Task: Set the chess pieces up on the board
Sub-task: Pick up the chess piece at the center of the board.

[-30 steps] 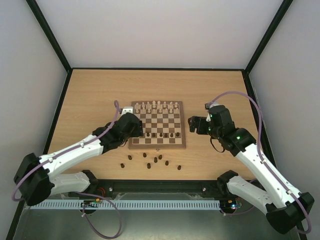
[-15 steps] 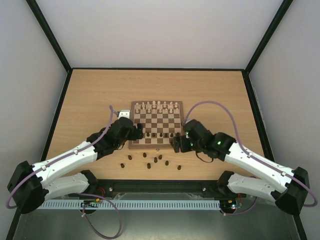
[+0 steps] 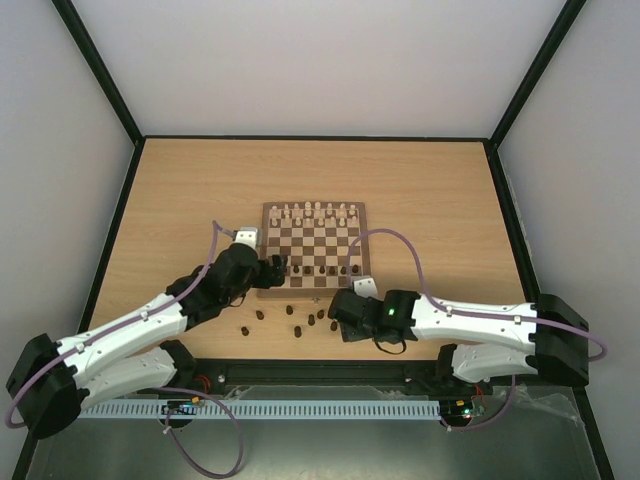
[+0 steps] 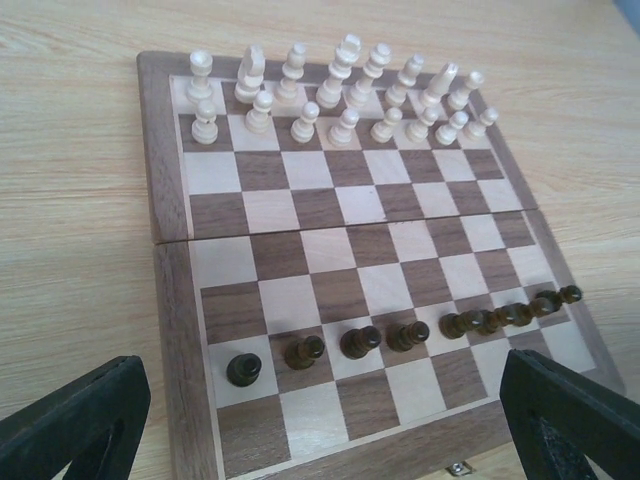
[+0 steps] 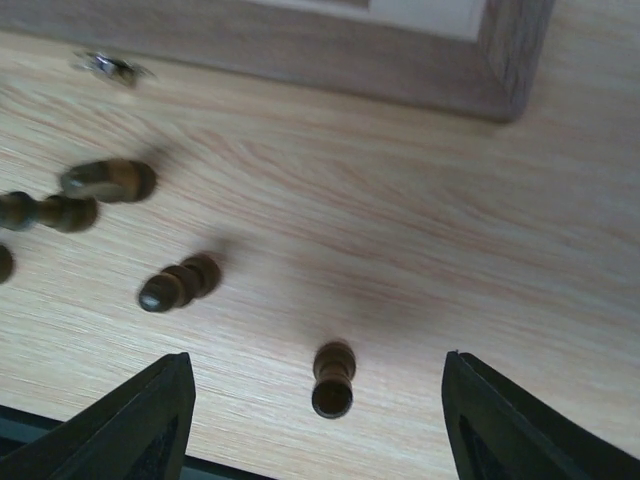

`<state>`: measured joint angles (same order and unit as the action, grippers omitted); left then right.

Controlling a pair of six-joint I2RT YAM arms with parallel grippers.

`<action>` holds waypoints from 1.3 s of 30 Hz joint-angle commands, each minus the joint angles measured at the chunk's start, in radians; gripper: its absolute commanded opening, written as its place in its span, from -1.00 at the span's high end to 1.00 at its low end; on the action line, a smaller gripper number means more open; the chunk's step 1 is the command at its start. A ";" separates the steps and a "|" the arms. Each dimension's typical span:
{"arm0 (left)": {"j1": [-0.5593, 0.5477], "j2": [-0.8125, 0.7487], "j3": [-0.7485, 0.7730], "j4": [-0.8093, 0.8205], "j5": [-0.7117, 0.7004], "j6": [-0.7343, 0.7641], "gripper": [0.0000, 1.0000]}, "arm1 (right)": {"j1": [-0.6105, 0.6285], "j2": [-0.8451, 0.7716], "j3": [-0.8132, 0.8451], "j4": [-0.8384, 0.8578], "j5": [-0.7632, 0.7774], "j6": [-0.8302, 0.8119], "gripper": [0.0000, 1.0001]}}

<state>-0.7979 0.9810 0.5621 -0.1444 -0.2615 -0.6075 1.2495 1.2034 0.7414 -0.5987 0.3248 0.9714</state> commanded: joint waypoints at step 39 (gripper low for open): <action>-0.003 -0.029 -0.017 0.035 0.031 0.005 -0.98 | 0.033 0.063 -0.055 -0.012 0.036 0.134 0.74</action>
<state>-0.7982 0.9459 0.5541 -0.1249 -0.2352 -0.6083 1.2736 1.2888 0.6464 -0.5072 0.3008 1.0798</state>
